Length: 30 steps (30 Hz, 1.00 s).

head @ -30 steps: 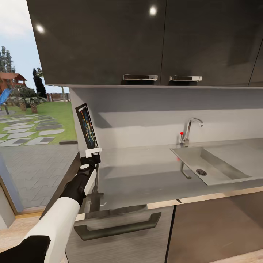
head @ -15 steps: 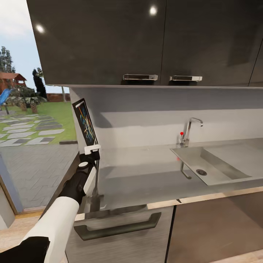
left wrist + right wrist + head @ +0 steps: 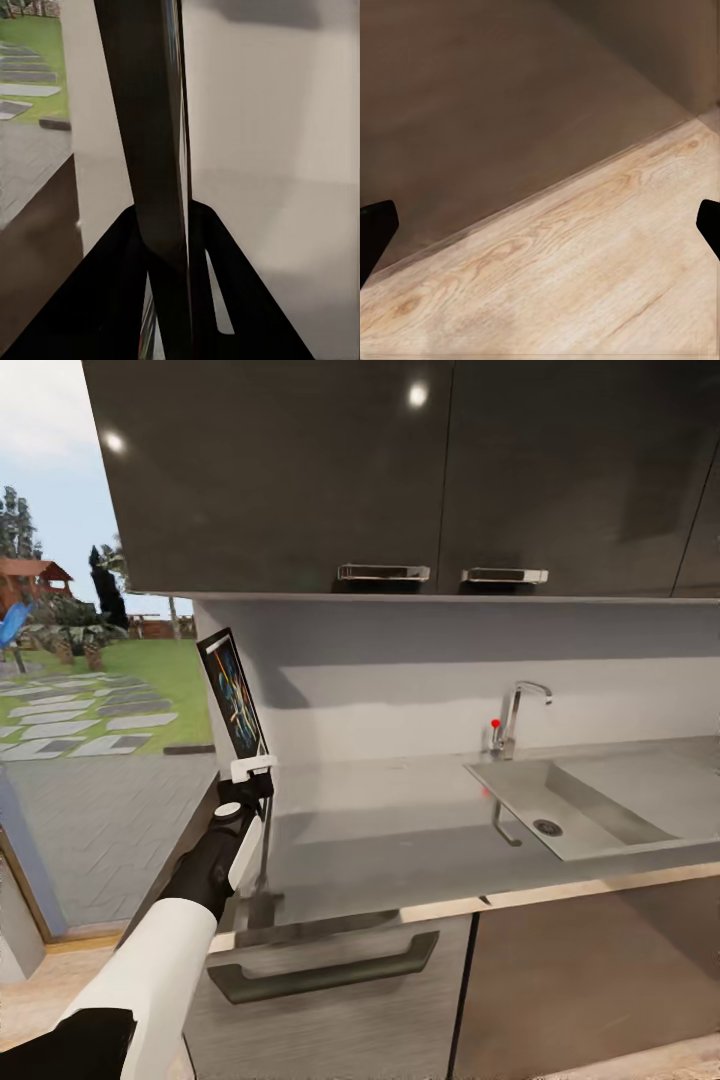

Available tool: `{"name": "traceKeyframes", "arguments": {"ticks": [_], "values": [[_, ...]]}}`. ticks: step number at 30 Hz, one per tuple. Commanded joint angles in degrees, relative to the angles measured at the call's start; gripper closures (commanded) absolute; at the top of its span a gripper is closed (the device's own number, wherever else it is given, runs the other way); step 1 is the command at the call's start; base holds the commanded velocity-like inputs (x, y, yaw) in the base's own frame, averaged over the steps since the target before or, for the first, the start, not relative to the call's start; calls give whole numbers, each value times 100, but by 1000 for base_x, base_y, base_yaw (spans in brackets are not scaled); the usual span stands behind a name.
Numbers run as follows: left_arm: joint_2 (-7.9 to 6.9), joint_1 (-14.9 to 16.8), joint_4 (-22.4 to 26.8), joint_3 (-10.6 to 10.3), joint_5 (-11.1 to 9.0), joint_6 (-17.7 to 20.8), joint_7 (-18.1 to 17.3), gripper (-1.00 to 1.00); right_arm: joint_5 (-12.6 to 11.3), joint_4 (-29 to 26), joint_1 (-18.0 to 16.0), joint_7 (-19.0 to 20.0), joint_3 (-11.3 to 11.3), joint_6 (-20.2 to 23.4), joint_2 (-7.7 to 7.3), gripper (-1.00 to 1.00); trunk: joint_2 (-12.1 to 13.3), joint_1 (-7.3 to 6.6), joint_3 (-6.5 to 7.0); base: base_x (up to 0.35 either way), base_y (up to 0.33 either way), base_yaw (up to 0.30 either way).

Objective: Pick up the poster from the kitchen countertop and hang it on one of the wall nails in the kitchen.

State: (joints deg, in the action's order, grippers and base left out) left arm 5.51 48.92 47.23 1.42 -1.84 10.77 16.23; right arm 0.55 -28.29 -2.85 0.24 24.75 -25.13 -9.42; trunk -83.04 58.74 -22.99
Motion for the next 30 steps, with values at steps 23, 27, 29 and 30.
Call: {"name": "traceKeyframes", "arguments": {"ticks": [23,27,29,30], "values": [[3,3,46,-1,-9,23,12,100,6,-1,-5,3,12,-19,2,-100,-4,-1,-7,-300,0,0],[3,3,43,-1,-13,28,12,100,6,-1,-5,3,12,-19,2,-100,-4,-1,-7,-338,0,0],[3,3,42,0,-15,29,12,100,6,-1,-5,3,12,-19,2,-100,-4,-1,-7,-338,0,0],[3,3,45,0,-16,30,12,100,6,-1,-5,3,12,-19,2,-100,-4,-1,-7,-338,0,0]]}}
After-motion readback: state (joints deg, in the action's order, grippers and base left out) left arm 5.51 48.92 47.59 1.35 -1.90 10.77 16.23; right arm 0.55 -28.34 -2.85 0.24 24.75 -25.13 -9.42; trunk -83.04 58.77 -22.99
